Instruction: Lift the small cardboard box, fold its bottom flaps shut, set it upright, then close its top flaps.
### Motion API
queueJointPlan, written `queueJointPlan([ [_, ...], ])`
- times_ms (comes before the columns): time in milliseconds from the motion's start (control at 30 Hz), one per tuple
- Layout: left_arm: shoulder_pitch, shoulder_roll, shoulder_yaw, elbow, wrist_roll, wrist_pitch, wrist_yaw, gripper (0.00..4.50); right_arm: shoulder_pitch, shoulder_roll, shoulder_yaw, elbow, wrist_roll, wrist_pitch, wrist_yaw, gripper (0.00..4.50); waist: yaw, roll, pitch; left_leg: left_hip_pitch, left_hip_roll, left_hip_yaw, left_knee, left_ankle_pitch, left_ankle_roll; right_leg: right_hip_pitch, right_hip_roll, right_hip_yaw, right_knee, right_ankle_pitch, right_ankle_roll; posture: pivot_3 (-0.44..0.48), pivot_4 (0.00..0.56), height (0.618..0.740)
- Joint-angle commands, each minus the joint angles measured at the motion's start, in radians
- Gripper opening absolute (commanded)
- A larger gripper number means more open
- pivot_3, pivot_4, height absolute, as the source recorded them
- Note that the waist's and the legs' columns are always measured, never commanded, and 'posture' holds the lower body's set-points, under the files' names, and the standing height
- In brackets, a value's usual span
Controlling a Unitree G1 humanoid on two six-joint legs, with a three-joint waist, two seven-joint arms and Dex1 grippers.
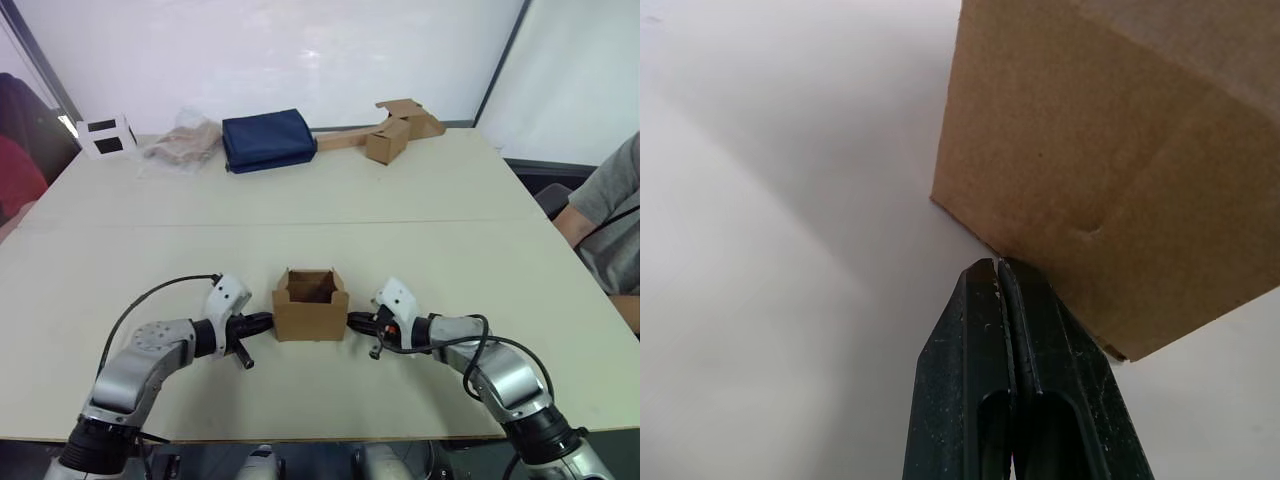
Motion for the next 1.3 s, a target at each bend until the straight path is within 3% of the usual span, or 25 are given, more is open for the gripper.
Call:
queueJointPlan([
  [33, 0.009, -0.007, -0.011, -0.032, -0.016, 0.003, 0.002, 0.02, 0.009, -0.009, -0.022, -0.041, 0.003, -0.008, 0.009, 0.0, -0.001, 0.0, 0.0, 0.0, 0.0, 0.0, 0.0, 0.0, 0.0, 0.0, 0.0, 0.0, 0.0, 0.0, 0.0, 0.0, 0.15, 0.74],
  [200, 0.014, 0.014, 0.017, -0.009, -0.005, -0.02, -0.006, 0.02, 0.019, -0.041, -0.033, -0.051, -0.012, -0.02, 0.025, 0.0, -0.001, 0.0, 0.0, 0.0, 0.0, 0.0, 0.0, 0.0, 0.0, 0.0, 0.0, 0.0, 0.0, 0.0, 0.0, 0.0, 0.15, 0.74],
  [400, -0.021, 0.164, 0.067, 0.0, -0.055, -0.012, -0.151, 0.02, -0.014, -0.102, -0.142, -0.057, 0.041, -0.009, 0.046, 0.0, -0.002, 0.0, 0.0, 0.0, 0.0, 0.0, 0.0, 0.0, 0.0, 0.0, 0.0, 0.0, 0.0, 0.0, 0.0, 0.0, 0.15, 0.74],
  [533, -0.196, 0.254, 0.077, 0.048, -0.136, 0.031, -0.295, 0.02, -0.114, -0.162, -0.213, -0.066, 0.123, 0.048, 0.13, 0.0, 0.002, 0.0, 0.001, 0.0, 0.0, 0.0, 0.0, 0.0, 0.0, 0.0, 0.0, -0.001, 0.0, 0.0, 0.0, 0.0, 0.15, 0.74],
  [700, -0.357, 0.228, 0.044, 0.089, -0.184, 0.065, -0.355, 0.02, -0.221, -0.146, -0.228, -0.032, 0.188, 0.087, 0.171, 0.0, -0.004, 0.0, 0.0, 0.0, 0.0, 0.0, -0.002, 0.0, 0.0, 0.001, 0.0, -0.001, -0.004, 0.0, 0.0, 0.0, 0.15, 0.74],
  [867, -0.431, 0.189, -0.036, 0.168, -0.128, 0.006, -0.396, 0.02, -0.26, -0.11, -0.168, -0.047, 0.176, 0.097, 0.161, 0.0, -0.007, 0.0, 0.0, 0.0, 0.0, 0.0, -0.001, 0.0, 0.0, 0.0, 0.001, -0.001, -0.002, 0.0, 0.0, 0.0, 0.15, 0.74],
  [1300, -0.462, 0.106, -0.113, 0.279, -0.023, -0.101, -0.41, 0.02, -0.28, -0.08, -0.07, -0.047, 0.136, 0.095, 0.173, 0.0, -0.004, 0.0, 0.0, -0.001, 0.0, 0.0, 0.0, 0.0, 0.0, 0.0, 0.0, -0.001, -0.002, 0.0, 0.0, 0.0, 0.15, 0.74],
])
